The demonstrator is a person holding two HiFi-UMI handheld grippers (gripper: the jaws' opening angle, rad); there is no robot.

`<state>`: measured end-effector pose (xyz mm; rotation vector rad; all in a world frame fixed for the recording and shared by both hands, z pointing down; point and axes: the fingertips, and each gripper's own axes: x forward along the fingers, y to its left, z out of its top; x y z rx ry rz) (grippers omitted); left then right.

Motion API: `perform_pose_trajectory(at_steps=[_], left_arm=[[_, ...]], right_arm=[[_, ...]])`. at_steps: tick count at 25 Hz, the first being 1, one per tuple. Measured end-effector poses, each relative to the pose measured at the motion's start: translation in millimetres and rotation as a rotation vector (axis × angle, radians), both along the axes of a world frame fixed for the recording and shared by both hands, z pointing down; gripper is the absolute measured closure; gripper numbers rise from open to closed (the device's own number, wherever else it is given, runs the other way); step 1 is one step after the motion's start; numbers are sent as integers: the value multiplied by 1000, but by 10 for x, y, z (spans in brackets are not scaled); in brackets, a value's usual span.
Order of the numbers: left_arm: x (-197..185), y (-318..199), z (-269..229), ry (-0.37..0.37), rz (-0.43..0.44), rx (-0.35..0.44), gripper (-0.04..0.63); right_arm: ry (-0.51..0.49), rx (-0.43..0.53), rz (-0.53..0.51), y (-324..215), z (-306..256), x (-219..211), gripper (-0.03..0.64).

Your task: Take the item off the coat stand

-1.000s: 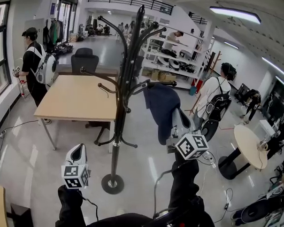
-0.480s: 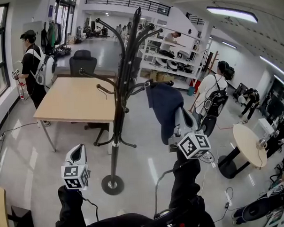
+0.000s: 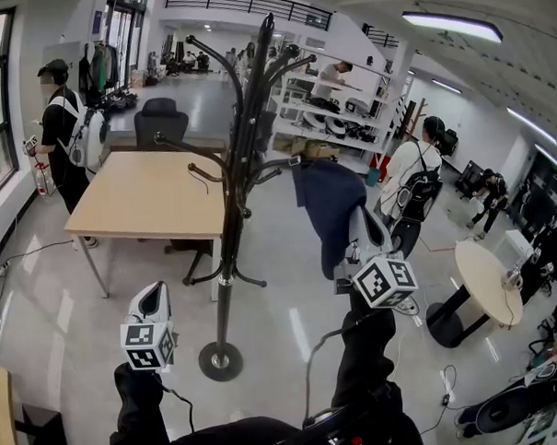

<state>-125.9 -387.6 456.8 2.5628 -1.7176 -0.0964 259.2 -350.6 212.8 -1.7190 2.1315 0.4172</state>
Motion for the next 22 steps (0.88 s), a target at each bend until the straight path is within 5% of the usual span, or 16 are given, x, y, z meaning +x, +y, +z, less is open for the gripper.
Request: perform_pose_trajectory(at_steps=[22], left_arm=[[75,28,-68,7,17,11,592]], right_arm=[[-40,43,52,221,-183,260,606]])
